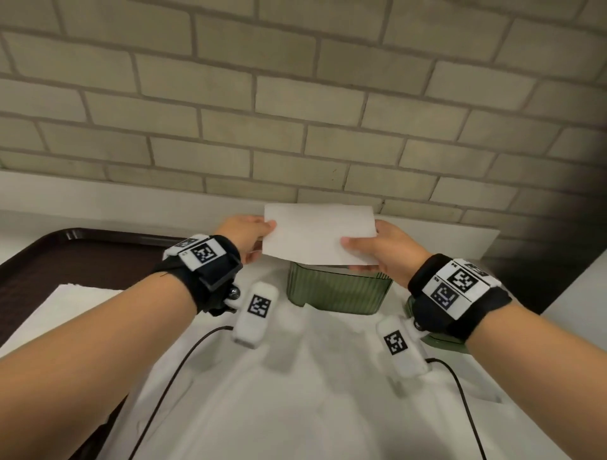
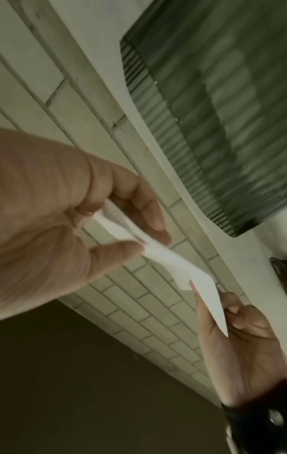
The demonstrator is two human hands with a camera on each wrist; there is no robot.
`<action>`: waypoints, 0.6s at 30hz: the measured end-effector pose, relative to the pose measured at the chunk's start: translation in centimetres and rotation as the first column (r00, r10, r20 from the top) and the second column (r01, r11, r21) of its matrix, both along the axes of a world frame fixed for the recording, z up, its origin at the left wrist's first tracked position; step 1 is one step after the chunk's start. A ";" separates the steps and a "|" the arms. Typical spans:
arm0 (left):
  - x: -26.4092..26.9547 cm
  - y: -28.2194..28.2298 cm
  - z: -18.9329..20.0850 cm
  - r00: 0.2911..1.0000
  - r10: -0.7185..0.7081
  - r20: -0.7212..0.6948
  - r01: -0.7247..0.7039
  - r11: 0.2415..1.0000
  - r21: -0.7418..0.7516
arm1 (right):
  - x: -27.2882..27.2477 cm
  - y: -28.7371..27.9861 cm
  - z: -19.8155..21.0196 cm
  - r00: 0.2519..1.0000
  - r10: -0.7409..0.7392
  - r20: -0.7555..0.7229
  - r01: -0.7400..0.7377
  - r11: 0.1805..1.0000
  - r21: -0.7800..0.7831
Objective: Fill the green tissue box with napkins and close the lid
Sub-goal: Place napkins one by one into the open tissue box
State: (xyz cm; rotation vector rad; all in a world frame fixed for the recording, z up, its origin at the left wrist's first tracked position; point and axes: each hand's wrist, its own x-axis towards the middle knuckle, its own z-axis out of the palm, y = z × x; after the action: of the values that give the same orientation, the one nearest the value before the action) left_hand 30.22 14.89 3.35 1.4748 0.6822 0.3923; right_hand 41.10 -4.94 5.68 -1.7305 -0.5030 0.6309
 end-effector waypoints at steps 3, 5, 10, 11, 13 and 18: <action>1.3 -0.8 0.1 1.000 -0.010 -0.013 0.010 1.000 0.027 | 1.8 -0.1 -0.7 0.988 -0.151 0.042 0.150 0.989 0.018; 1.4 -1.1 0.1 0.999 -0.035 -0.032 0.036 0.999 0.039 | 3.4 -0.2 -1.2 0.977 -0.211 0.041 0.212 0.977 -0.030; -0.5 -1.6 -0.9 0.961 -0.168 -0.221 0.221 0.944 0.244 | 6.7 -0.3 -3.1 0.954 -0.294 0.065 0.301 0.929 -0.214; -1.3 -1.7 -1.3 0.929 -0.216 -0.301 0.309 0.900 0.308 | 6.9 -0.3 -3.3 0.958 -0.281 0.062 0.287 0.928 -0.239; -3.2 -2.1 -2.1 0.831 -0.292 -0.473 0.490 0.787 0.375 | 7.1 -0.3 -3.7 0.973 -0.227 0.035 0.227 0.931 -0.287; -7.4 -3.3 -4.6 0.558 -0.267 -0.786 0.782 0.485 0.391 | 8.3 0.5 -4.1 0.995 -0.100 0.006 0.093 0.897 -0.432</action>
State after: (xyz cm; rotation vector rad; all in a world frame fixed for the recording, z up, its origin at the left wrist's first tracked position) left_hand 22.82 11.57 -1.29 2.5677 0.4974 -0.5085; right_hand 49.41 -4.41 1.62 -2.1530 -0.2722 0.7232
